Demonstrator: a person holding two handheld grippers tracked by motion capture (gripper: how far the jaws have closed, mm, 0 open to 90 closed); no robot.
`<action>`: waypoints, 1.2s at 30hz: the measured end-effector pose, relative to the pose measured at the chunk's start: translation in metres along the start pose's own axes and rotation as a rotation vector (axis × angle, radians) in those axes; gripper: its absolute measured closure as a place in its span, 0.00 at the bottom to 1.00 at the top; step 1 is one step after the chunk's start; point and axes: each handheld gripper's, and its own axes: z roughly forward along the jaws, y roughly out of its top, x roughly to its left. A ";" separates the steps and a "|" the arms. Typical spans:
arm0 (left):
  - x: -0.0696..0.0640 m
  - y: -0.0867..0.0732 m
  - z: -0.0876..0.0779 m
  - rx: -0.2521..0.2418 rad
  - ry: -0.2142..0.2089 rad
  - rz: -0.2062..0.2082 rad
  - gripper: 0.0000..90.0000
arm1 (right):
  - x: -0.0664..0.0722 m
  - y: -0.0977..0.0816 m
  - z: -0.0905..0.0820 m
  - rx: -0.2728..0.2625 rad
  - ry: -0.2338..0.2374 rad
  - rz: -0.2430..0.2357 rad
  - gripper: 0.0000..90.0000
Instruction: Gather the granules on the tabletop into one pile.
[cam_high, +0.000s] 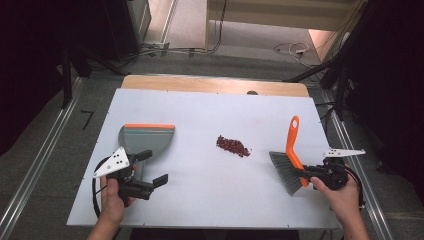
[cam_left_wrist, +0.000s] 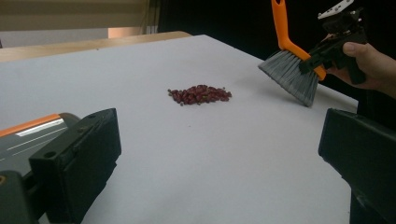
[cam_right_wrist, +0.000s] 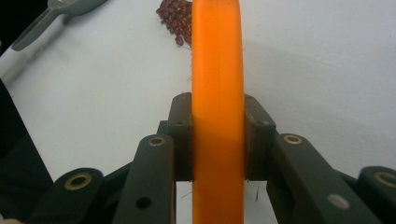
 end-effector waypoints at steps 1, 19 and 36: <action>0.000 0.000 0.000 0.000 0.003 0.003 0.00 | -0.001 -0.001 0.000 -0.003 0.004 0.001 0.76; 0.002 -0.002 0.000 0.005 0.021 0.003 0.00 | -0.001 -0.001 0.002 -0.052 0.010 -0.015 0.76; 0.002 -0.002 0.000 0.003 0.017 -0.001 0.00 | 0.001 0.000 0.004 -0.040 0.002 -0.013 0.76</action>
